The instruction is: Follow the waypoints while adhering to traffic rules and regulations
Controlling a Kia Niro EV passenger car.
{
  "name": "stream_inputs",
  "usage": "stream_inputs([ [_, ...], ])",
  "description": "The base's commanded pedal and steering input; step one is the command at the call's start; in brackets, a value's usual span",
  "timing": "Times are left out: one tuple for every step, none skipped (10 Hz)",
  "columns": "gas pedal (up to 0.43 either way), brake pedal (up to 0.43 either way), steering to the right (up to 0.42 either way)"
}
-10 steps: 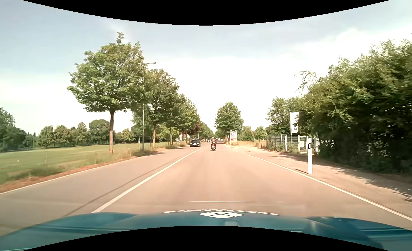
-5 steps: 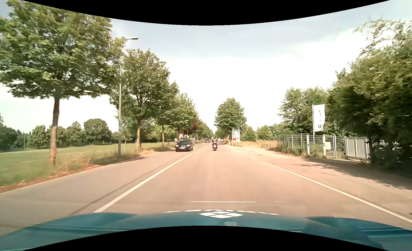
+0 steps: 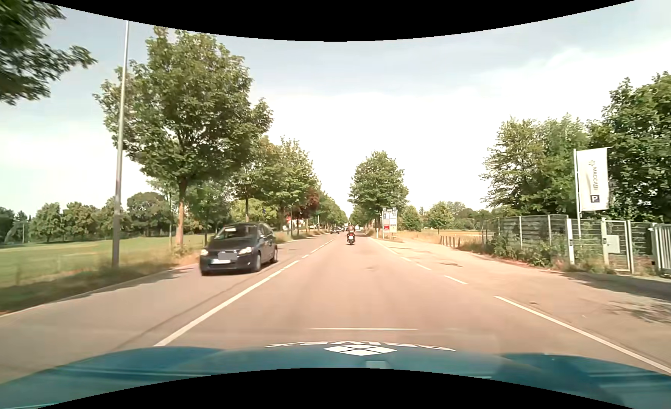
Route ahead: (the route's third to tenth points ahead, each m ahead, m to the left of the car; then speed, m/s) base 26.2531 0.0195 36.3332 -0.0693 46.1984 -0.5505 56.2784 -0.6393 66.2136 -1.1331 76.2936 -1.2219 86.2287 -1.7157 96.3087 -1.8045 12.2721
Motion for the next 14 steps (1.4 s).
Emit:
stream_inputs([
  [0.059, 0.0, -0.002],
  [0.067, 0.0, -0.002],
  [0.067, 0.0, -0.002],
  [0.067, 0.0, -0.001],
  [0.067, 0.0, -0.001],
  [0.067, 0.0, -0.001],
  [0.067, 0.0, -0.001],
  [0.067, 0.0, -0.001],
  [0.067, 0.0, -0.001],
  [0.067, 0.0, -0.001],
  [0.067, 0.0, -0.002],
  [0.067, 0.0, -0.001],
  [0.067, 0.0, -0.001],
  [0.067, 0.0, -0.001],
])
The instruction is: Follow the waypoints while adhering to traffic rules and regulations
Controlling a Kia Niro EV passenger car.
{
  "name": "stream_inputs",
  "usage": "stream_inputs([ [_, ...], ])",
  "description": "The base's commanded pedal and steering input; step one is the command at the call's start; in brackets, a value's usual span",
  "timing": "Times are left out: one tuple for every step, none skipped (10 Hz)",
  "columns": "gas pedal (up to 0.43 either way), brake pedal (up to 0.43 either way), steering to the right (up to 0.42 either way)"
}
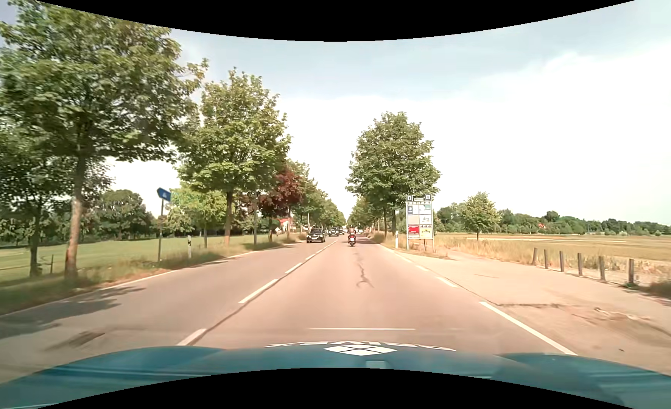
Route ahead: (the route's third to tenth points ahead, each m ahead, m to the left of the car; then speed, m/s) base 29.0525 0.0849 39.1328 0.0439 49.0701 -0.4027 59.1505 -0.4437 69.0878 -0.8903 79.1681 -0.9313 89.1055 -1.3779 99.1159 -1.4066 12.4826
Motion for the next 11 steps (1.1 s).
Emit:
stream_inputs([
  [0.067, 0.0, -0.001],
  [0.067, 0.0, -0.001],
  [0.067, 0.0, -0.001],
  [0.067, 0.0, -0.001],
  [0.079, 0.0, -0.001],
  [0.079, 0.0, -0.001],
  [0.079, 0.0, 0.0],
  [0.079, 0.0, 0.0],
  [0.079, 0.0, 0.0],
  [0.079, 0.0, 0.001],
  [0.079, 0.0, 0.002],
])
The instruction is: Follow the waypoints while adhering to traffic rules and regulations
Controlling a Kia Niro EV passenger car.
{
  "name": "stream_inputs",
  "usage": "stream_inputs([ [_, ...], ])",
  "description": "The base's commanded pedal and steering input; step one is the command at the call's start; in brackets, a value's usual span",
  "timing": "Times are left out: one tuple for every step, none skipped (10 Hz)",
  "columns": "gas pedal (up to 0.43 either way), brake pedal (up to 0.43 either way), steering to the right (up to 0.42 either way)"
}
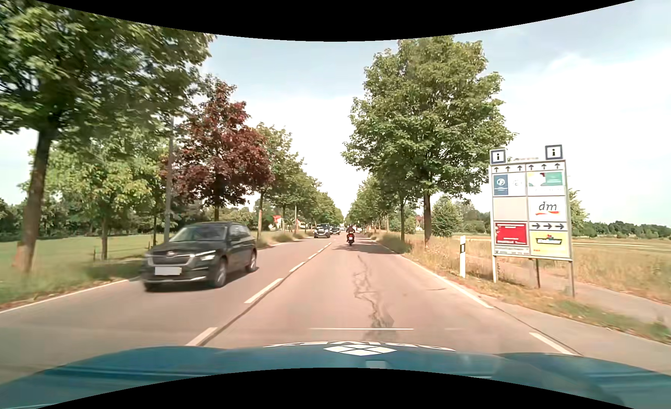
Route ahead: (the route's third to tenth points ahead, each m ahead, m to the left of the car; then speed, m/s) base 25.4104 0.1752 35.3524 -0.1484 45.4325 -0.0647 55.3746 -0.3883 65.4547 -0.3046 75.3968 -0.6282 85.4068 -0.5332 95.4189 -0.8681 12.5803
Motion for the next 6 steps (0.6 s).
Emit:
stream_inputs([
  [0.079, 0.0, 0.003],
  [0.079, 0.0, 0.003],
  [0.079, 0.0, 0.003],
  [0.079, 0.0, 0.003],
  [0.079, 0.0, 0.003],
  [0.079, 0.0, 0.003],
])
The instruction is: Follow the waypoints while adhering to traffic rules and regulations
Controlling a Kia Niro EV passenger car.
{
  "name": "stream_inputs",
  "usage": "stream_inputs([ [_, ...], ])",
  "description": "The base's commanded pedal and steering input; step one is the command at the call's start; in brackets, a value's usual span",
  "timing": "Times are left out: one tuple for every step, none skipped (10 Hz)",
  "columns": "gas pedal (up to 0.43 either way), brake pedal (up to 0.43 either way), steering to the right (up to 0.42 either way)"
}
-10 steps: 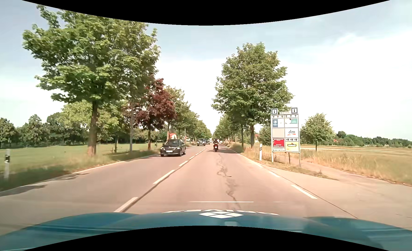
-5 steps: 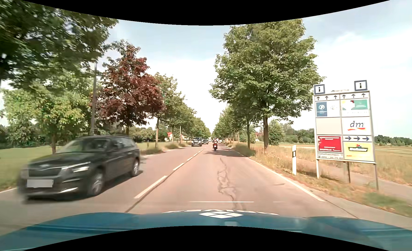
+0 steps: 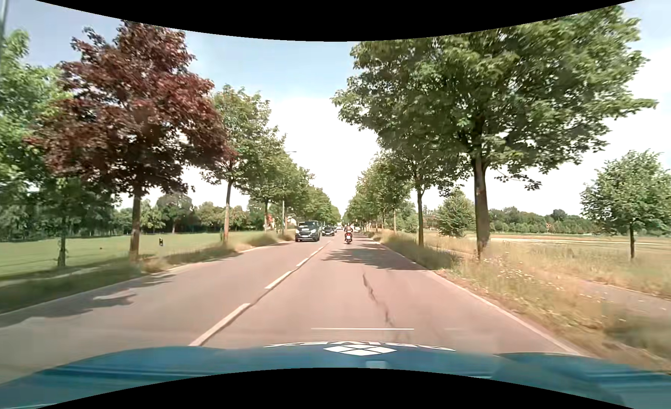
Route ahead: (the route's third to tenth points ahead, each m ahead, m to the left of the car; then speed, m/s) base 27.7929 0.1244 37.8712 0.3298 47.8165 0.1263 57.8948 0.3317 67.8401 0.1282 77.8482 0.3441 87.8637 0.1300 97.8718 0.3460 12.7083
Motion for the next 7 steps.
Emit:
stream_inputs([
  [0.079, 0.0, 0.003],
  [0.079, 0.0, 0.003],
  [0.079, 0.0, 0.003],
  [0.087, 0.0, 0.003],
  [0.087, 0.0, 0.003],
  [0.087, 0.0, 0.003],
  [0.047, 0.0, 0.003],
])
